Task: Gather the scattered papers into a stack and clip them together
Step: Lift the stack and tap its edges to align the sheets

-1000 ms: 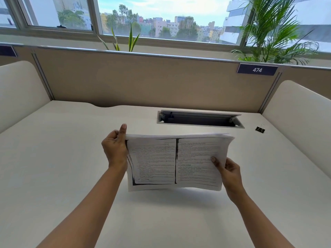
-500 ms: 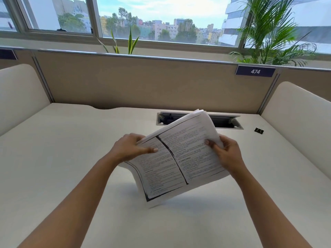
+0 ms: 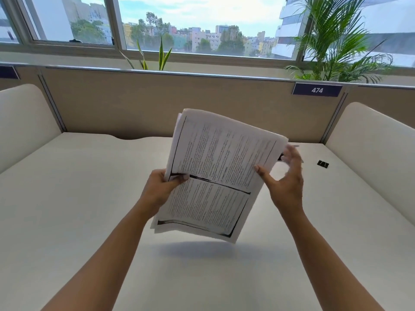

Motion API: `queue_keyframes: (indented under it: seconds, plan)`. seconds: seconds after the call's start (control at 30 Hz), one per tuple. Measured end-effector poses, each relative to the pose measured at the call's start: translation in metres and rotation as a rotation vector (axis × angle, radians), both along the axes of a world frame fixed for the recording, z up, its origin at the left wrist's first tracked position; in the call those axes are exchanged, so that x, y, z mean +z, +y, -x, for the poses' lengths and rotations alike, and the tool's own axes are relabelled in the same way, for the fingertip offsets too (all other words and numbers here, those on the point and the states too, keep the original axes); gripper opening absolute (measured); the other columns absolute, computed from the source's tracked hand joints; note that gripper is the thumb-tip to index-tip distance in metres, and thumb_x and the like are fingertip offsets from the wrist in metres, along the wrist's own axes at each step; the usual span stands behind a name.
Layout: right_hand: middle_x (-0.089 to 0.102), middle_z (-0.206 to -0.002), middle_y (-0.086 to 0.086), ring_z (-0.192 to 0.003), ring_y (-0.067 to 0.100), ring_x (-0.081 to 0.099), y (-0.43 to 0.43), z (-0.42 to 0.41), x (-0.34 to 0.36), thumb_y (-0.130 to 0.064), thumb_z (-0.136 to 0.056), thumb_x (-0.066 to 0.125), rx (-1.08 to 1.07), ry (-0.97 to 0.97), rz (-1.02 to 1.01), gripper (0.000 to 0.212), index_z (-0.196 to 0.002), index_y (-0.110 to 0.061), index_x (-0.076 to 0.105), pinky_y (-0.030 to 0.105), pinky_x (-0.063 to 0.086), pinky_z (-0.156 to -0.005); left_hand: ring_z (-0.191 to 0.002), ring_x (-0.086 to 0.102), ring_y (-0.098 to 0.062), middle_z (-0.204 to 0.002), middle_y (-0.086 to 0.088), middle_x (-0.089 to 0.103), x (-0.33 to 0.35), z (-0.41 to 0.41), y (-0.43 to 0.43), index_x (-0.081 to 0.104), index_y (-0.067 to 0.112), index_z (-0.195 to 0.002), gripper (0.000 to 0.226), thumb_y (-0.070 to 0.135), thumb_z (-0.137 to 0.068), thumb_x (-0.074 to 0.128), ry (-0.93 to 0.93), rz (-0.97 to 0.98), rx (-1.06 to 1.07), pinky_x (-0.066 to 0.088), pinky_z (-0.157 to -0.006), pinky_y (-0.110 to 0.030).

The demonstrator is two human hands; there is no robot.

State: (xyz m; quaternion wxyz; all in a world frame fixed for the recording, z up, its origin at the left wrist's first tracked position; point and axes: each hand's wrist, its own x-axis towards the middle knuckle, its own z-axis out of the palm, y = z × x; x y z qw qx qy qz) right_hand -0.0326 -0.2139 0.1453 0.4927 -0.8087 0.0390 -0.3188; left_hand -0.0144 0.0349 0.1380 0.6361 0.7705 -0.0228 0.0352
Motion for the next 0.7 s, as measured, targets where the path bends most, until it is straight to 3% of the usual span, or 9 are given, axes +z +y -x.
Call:
queue_keyframes:
  seconds: [0.07,0.17,0.27,0.37,0.47,0.57,0.7]
  plan:
    - [0.045,-0.137,0.0,-0.121,0.015,0.046,0.006,0.002,-0.009,-0.026,-0.078,0.069,0.168,0.166,-0.225,0.082,-0.142,-0.023,0.018,0.043,0.038,-0.102,-0.078,0.067,-0.02,-0.075,0.008,0.071,-0.006,0.002,-0.001,0.067,0.021,-0.079,0.01,0.014,-0.084,0.062,0.003,0.086,0.009,0.053,-0.068,-0.036]
    - [0.055,-0.125,0.001,-0.11,0.02,0.058,0.01,0.003,-0.025,-0.022,-0.082,0.064,0.331,0.285,-0.381,0.056,-0.13,-0.024,0.036,0.034,0.051,-0.087,-0.075,0.068,-0.018,-0.07,0.01,0.073,-0.015,0.005,-0.006,0.067,0.021,-0.08,0.012,0.011,-0.084,0.062,0.011,0.194,0.031,0.054,-0.067,-0.035]
    - [0.064,-0.1,0.003,-0.09,0.018,0.064,0.009,0.002,-0.029,-0.015,-0.085,0.061,0.298,0.236,-0.418,0.021,-0.105,-0.011,0.053,0.031,0.057,-0.08,-0.071,0.069,-0.016,-0.069,0.009,0.073,-0.02,0.007,-0.008,0.067,0.02,-0.079,0.014,0.008,-0.084,0.061,0.02,0.238,0.037,0.054,-0.066,-0.034]
    - [0.066,-0.09,0.001,-0.074,0.007,0.066,0.009,0.0,-0.026,-0.009,-0.086,0.06,0.32,0.131,-0.463,0.005,-0.089,-0.011,0.057,0.018,0.056,-0.066,-0.08,0.066,-0.024,-0.074,0.008,0.072,-0.021,0.006,-0.007,0.067,0.018,-0.079,0.015,0.005,-0.084,0.06,0.005,0.289,0.063,0.054,-0.073,-0.041]
    - [0.067,-0.09,-0.001,-0.071,0.001,0.066,0.009,-0.002,-0.025,-0.008,-0.085,0.06,0.344,0.099,-0.439,0.007,-0.085,-0.014,0.058,0.013,0.053,-0.064,-0.08,0.066,-0.02,-0.073,0.012,0.073,-0.023,0.006,-0.005,0.066,0.018,-0.081,0.017,0.002,-0.083,0.061,-0.027,0.298,0.043,0.054,-0.073,-0.039]
    - [0.068,-0.095,-0.001,-0.082,0.009,0.067,0.007,-0.001,-0.033,-0.006,-0.082,0.065,0.374,0.136,-0.461,0.014,-0.091,-0.016,0.062,0.018,0.055,-0.069,-0.075,0.069,-0.011,-0.078,0.014,0.073,-0.027,0.007,-0.003,0.068,0.024,-0.08,0.018,0.01,-0.071,0.072,-0.038,0.263,-0.023,0.052,-0.07,-0.034]
    - [0.068,-0.103,-0.002,-0.093,0.014,0.064,0.006,-0.001,-0.042,-0.009,-0.078,0.069,0.366,0.196,-0.46,0.026,-0.102,-0.017,0.062,0.026,0.055,-0.078,-0.088,0.066,-0.02,-0.08,0.013,0.073,-0.031,0.005,-0.005,0.071,0.033,-0.077,0.025,0.016,-0.059,0.073,-0.005,0.215,-0.072,0.054,-0.077,-0.04]
